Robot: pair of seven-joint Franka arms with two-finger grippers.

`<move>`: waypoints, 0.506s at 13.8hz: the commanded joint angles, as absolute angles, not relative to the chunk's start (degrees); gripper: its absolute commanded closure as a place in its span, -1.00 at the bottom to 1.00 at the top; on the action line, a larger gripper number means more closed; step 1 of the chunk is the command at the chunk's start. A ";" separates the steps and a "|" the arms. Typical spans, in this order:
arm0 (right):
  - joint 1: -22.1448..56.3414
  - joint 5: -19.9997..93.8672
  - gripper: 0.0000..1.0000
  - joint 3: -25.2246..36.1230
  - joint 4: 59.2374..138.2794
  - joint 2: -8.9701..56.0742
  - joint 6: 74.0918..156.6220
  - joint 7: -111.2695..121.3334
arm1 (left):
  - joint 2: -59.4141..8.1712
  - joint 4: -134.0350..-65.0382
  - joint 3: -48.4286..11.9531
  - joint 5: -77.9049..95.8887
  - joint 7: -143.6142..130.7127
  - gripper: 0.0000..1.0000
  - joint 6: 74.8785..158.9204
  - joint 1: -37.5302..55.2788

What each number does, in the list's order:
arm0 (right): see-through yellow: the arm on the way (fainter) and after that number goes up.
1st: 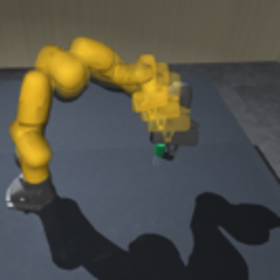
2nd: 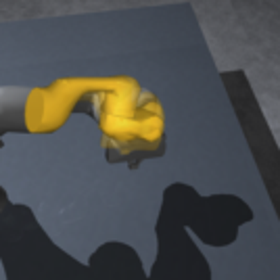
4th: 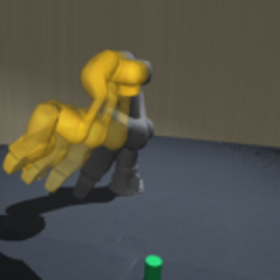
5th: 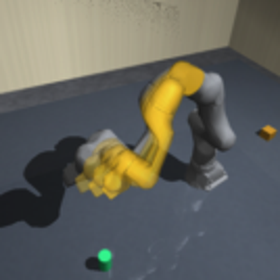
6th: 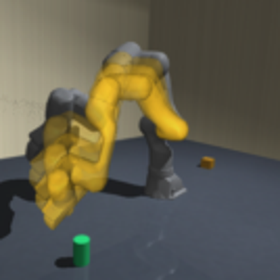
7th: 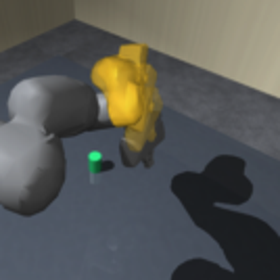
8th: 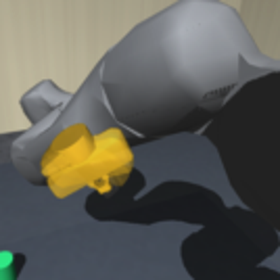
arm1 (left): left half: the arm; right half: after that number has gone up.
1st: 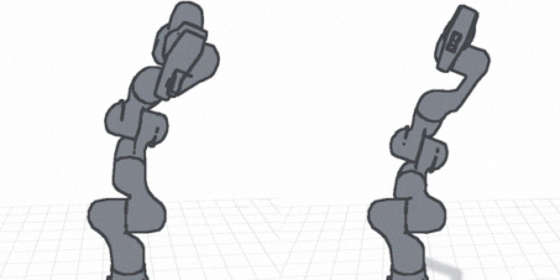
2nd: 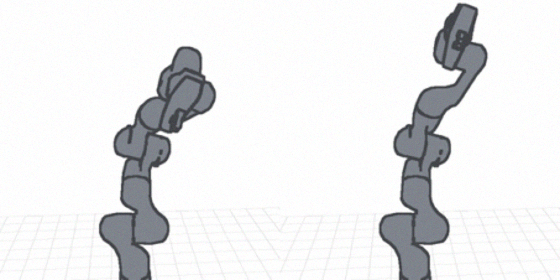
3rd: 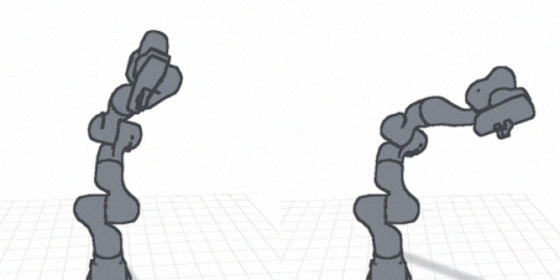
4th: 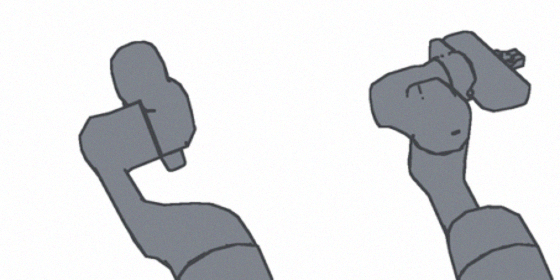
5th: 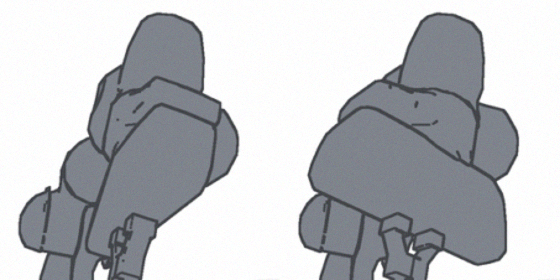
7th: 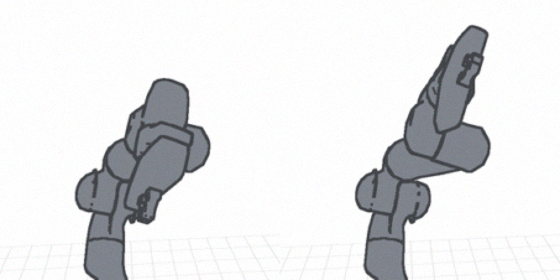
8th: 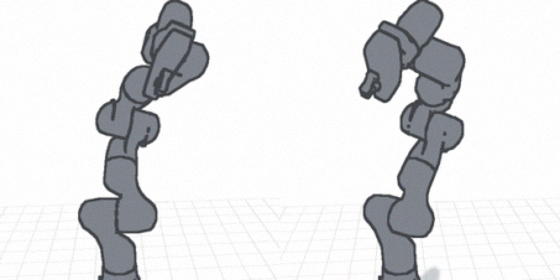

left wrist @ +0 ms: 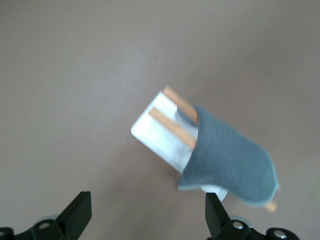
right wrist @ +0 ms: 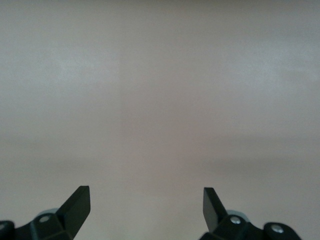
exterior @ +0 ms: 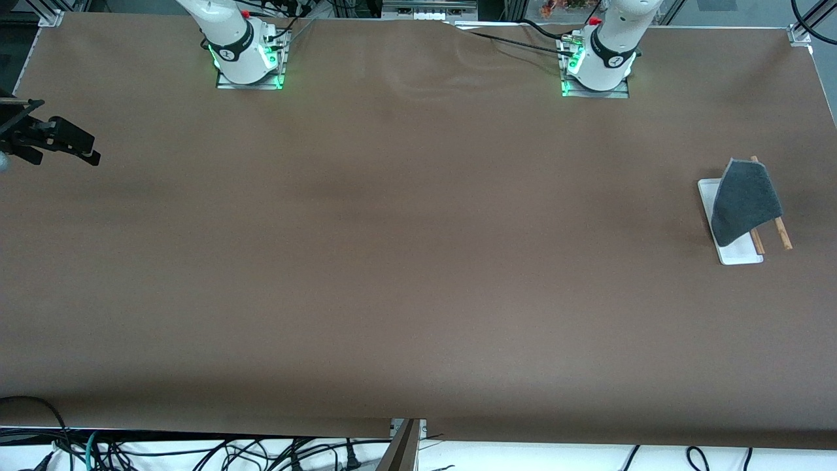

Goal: Pass towel and hang on rack

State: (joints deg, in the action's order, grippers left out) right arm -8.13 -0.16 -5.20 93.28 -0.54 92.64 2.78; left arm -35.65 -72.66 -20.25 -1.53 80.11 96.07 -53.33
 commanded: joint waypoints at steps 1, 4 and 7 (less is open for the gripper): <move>-8.17 0.79 -1.00 -5.45 92.02 -0.26 90.62 3.69 | -34.29 -71.01 -20.83 -2.37 71.32 -1.00 92.73 -49.41; -8.09 0.70 -1.00 -5.54 92.02 -0.44 90.53 3.69 | -31.12 -71.28 -20.66 -3.69 58.84 -1.00 88.78 -42.12; -8.09 0.70 -1.00 -5.98 91.93 -0.53 90.53 3.60 | -28.48 -71.37 -20.83 -6.15 49.16 -1.00 84.83 -36.84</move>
